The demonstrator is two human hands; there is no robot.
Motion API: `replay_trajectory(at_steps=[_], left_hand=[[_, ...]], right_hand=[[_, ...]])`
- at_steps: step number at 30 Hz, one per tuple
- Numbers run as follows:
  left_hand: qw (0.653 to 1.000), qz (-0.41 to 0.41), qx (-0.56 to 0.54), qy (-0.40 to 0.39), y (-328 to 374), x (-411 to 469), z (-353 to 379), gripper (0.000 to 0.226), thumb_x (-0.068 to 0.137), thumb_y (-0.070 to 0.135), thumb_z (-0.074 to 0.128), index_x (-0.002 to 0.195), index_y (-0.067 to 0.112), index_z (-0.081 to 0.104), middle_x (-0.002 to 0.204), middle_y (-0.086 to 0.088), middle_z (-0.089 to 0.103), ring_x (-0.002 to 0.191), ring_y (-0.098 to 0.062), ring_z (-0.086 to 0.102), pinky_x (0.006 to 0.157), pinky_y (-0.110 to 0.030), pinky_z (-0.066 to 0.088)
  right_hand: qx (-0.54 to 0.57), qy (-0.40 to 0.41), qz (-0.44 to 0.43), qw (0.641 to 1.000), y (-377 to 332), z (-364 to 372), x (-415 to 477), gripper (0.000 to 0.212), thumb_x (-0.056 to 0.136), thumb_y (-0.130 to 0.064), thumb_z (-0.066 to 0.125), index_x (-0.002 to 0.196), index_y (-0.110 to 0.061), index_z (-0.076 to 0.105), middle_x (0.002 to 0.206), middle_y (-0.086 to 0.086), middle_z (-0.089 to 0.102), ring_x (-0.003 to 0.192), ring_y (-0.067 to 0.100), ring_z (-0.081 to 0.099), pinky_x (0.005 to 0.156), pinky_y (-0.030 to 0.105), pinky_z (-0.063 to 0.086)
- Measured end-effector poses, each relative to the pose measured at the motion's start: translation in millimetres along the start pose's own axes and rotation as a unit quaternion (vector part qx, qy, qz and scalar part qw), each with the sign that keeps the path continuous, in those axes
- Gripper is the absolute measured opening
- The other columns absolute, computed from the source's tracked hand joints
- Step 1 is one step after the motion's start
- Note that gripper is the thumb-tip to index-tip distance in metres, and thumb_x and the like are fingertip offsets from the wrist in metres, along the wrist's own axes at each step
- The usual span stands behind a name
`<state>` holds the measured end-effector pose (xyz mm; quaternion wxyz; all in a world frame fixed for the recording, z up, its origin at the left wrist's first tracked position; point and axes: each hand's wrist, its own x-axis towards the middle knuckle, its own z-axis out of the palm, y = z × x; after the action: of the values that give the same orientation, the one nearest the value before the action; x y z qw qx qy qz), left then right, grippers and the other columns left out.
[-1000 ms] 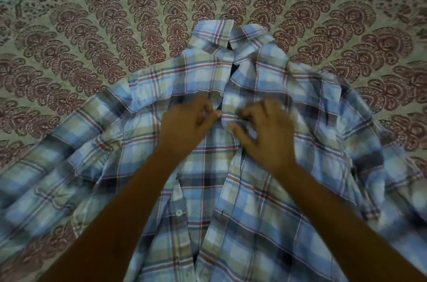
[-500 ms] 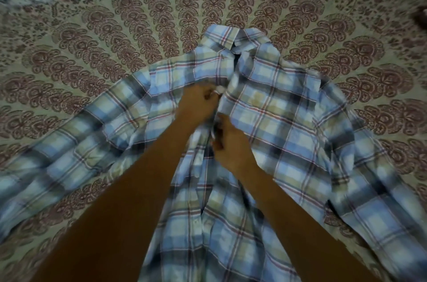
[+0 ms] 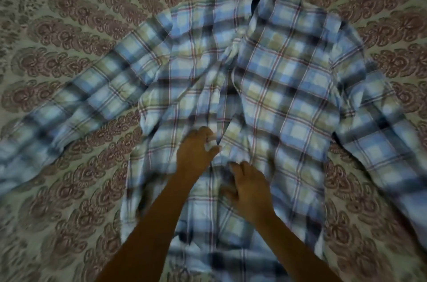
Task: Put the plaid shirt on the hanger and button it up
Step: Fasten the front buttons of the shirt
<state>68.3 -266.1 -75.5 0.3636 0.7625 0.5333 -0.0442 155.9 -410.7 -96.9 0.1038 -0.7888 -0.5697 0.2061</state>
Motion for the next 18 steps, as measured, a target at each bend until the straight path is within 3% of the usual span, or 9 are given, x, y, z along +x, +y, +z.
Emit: replay_trajectory(at_steps=[3,6,8,10,12,15,18], left_hand=[[0.994,-0.025,0.099,-0.028,-1,-26,11,0.07,0.078,0.037,0.07,0.134,0.012,0.036,0.134,-0.016,0.038,0.115,-0.034,0.047,0.085,-0.043,0.046],[0.993,-0.018,0.113,-0.031,-5,-38,12,0.058,0.086,0.021,0.06,0.138,0.009,0.035,0.137,-0.017,0.041,0.117,-0.035,0.049,0.089,-0.043,0.046],[0.998,0.03,0.056,-0.027,-14,-45,8,0.044,0.088,0.013,0.05,0.131,0.011,0.049,0.129,-0.015,0.054,0.114,-0.033,0.053,0.089,-0.041,0.046],[0.997,0.072,0.012,-0.036,-24,-55,5,0.045,0.081,0.021,0.043,0.124,0.014,0.058,0.117,-0.011,0.061,0.104,-0.031,0.058,0.082,-0.037,0.048],[0.993,0.087,0.026,-0.075,-35,-68,7,0.055,0.077,0.036,0.037,0.126,0.021,0.056,0.115,-0.008,0.059,0.102,-0.027,0.058,0.083,-0.036,0.049],[0.984,0.106,0.094,-0.112,-50,-91,15,0.075,0.075,0.06,0.024,0.136,0.02,0.046,0.126,-0.009,0.051,0.113,-0.031,0.052,0.092,-0.044,0.046],[0.984,0.145,0.061,-0.085,-64,-122,23,0.07,0.082,0.057,0.031,0.14,0.018,0.038,0.139,-0.008,0.045,0.117,-0.032,0.051,0.091,-0.048,0.047]], right_hand=[[-0.031,-0.046,-0.01,0.998,-11,13,-29,0.085,0.036,-0.058,0.08,0.103,-0.017,0.05,0.083,0.002,0.061,0.069,0.02,0.062,0.058,0.029,0.051],[-0.069,-0.1,-0.046,0.992,-24,20,-50,0.087,0.024,-0.061,0.08,0.094,-0.017,0.052,0.084,0.003,0.061,0.071,0.021,0.062,0.06,0.029,0.052],[-0.088,-0.115,-0.067,0.987,-31,21,-59,0.068,0.022,-0.047,0.086,0.079,-0.016,0.062,0.077,0.002,0.06,0.063,0.017,0.061,0.049,0.022,0.047],[-0.097,-0.118,-0.083,0.985,-33,18,-61,0.054,0.02,-0.03,0.087,0.067,-0.016,0.064,0.07,0.0,0.059,0.052,0.013,0.057,0.038,0.018,0.038],[-0.108,-0.118,-0.106,0.981,-28,14,-66,0.054,0.016,-0.03,0.086,0.064,-0.017,0.065,0.068,0.0,0.061,0.047,0.012,0.056,0.036,0.017,0.036],[-0.12,-0.12,-0.163,0.972,-23,12,-91,0.046,0.025,-0.028,0.083,0.064,-0.018,0.06,0.065,-0.001,0.058,0.049,0.013,0.055,0.04,0.02,0.033],[-0.073,-0.099,-0.09,0.988,-19,22,-126,0.051,0.041,-0.024,0.081,0.084,-0.018,0.054,0.078,0.003,0.061,0.061,0.019,0.06,0.049,0.023,0.043]])
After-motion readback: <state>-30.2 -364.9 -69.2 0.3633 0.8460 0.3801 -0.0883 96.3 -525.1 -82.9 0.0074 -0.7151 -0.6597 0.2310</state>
